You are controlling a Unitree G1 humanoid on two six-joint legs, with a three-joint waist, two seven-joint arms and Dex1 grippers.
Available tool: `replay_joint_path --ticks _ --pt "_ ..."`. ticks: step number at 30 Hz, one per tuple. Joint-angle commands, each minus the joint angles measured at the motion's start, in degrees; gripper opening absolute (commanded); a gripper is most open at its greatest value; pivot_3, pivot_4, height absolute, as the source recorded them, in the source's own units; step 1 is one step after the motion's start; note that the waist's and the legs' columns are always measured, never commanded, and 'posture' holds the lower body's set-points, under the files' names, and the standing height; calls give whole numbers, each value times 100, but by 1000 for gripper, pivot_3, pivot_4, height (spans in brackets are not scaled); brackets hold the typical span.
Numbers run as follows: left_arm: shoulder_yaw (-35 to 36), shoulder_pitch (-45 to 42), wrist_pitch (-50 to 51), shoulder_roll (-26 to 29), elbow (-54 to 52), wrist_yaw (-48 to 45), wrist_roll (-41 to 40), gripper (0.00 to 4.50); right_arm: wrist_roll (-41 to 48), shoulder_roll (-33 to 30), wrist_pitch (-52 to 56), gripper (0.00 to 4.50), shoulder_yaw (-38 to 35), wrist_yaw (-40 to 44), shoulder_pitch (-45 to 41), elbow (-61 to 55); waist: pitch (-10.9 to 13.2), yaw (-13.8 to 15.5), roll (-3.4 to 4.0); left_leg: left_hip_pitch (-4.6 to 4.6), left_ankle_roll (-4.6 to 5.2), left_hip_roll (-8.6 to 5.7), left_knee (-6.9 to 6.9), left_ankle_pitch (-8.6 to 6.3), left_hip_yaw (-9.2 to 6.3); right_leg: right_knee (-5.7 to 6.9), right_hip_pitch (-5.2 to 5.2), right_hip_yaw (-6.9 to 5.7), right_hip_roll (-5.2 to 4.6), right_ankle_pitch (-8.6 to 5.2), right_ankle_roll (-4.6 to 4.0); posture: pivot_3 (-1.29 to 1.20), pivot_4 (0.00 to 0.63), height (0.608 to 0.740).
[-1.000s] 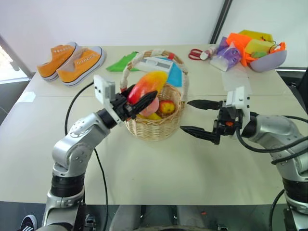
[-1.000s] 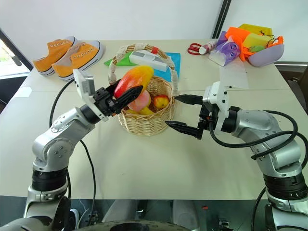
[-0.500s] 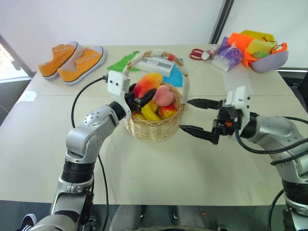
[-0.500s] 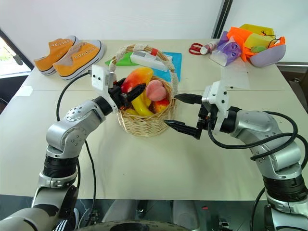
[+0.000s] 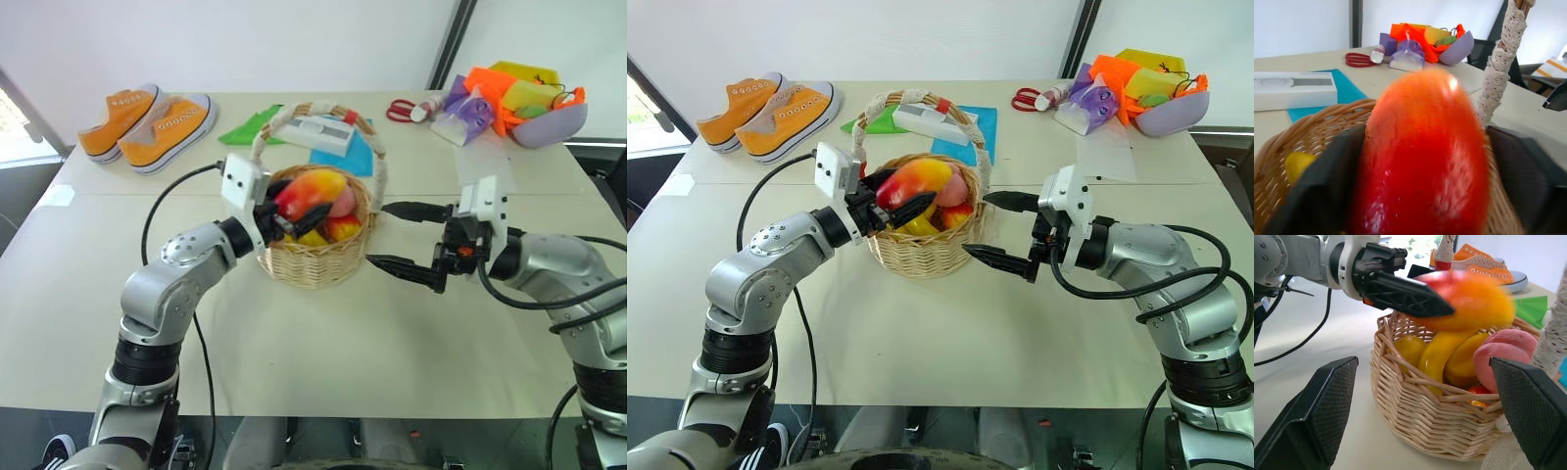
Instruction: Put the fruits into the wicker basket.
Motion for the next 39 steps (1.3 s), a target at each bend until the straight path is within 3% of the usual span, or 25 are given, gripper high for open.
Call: replay_joint_path --ticks 1,6,9,17,21,26,33,39 --pt "155 -82 -81 -73 -274 -16 -123 4448 11 -6 -109 4500 -116 16 -45 -85 0 0 0 0 0 0 0 0 0 0 0 0 0 0 0 0 150 740" --pt "751 -41 76 -27 -574 -296 -1043 4448 7 -7 -114 4500 -127 25 -25 -83 0 -3 0 0 0 1 0 0 0 0 -1 0 0 0 0 0 150 740" --pt "1280 273 -10 538 -613 -758 -1266 4448 -20 -33 -148 4500 -155 79 24 -38 -1 -29 2 0 -1 4 -1 0 0 0 -3 0 2 0 0 0 150 740" --pt "2486 1351 -643 1454 201 -1183 -920 4448 -98 -151 -302 4500 -306 262 281 130 0 2 1 2 0 3 -3 0 0 -1 -1 1 0 -1 -1 0 150 740" --pt "3025 2017 -1153 1559 736 -1363 -696 4448 -323 -187 -580 4500 -392 424 674 345 -1 6 2 0 2 2 -6 -2 0 -5 -2 1 -3 -1 -2 0 150 740" --pt "3147 2217 -1871 1384 1452 -1342 -316 4448 -582 -152 -884 4500 -410 487 886 647 -1 8 2 1 2 2 -3 -2 0 -4 -1 1 -5 -1 -3 0 150 740" --pt "2865 2148 -2177 1169 1475 -1239 -79 4448 -758 48 -1245 4500 -399 433 841 985 -2 2 0 1 1 3 -7 -2 0 -4 -3 1 -5 -1 -2 0 150 740" --pt "2725 2407 -2458 1141 1188 -1935 -279 4448 -589 924 -879 4500 -418 -804 11 957 -2 -51 1 2 -1 6 -6 -1 0 1 -6 3 -2 0 -2 0 150 740"
